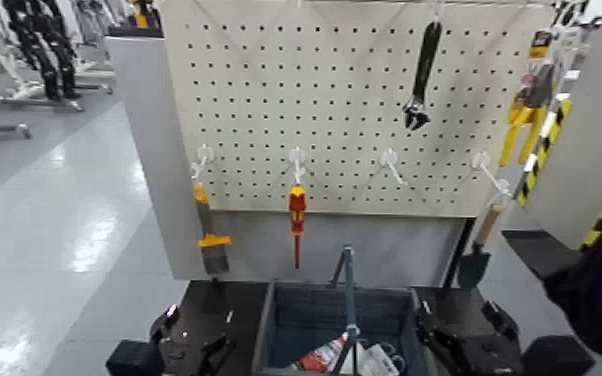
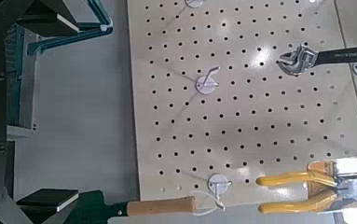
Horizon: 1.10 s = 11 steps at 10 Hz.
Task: Put the yellow roller into the crate.
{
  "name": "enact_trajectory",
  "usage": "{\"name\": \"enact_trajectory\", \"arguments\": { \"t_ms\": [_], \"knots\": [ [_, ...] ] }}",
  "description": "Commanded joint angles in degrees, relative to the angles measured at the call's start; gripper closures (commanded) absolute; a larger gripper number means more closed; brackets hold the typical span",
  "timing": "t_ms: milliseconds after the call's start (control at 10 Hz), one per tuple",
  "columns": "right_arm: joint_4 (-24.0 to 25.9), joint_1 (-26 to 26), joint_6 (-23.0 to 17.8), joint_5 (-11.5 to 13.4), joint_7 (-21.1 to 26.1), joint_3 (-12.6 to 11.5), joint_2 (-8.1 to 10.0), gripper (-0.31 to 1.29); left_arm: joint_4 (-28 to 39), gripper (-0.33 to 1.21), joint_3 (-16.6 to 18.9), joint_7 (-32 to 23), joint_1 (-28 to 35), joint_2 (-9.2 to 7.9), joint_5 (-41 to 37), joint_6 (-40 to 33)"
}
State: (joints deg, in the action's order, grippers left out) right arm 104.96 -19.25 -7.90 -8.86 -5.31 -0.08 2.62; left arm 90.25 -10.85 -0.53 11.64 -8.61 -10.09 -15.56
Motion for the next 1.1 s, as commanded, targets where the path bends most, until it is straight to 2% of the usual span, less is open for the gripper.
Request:
{"name": "enact_trajectory", "arguments": {
  "t_ms": [100,400,1100],
  "knots": [
    [-0.6,-1.8,-2.8,1.0,1.6,0.4,-0.51,0.08,0.0,0.22,0.1,0.0,0.1,0.00,0.0,0.0],
    [-0.8,-3.2,-4.5,1.9,2.2,1.0,-0.69,0.09,0.0,0.22,0.1,0.0,0.1,-0.09,0.0,-0.1],
    [-3.4,-3.8,-7.3,2.0,4.0,1.7,-0.78,0.09,-0.3,0.22,0.0,0.0,0.0,0.00,0.0,-0.1]
  ]
}}
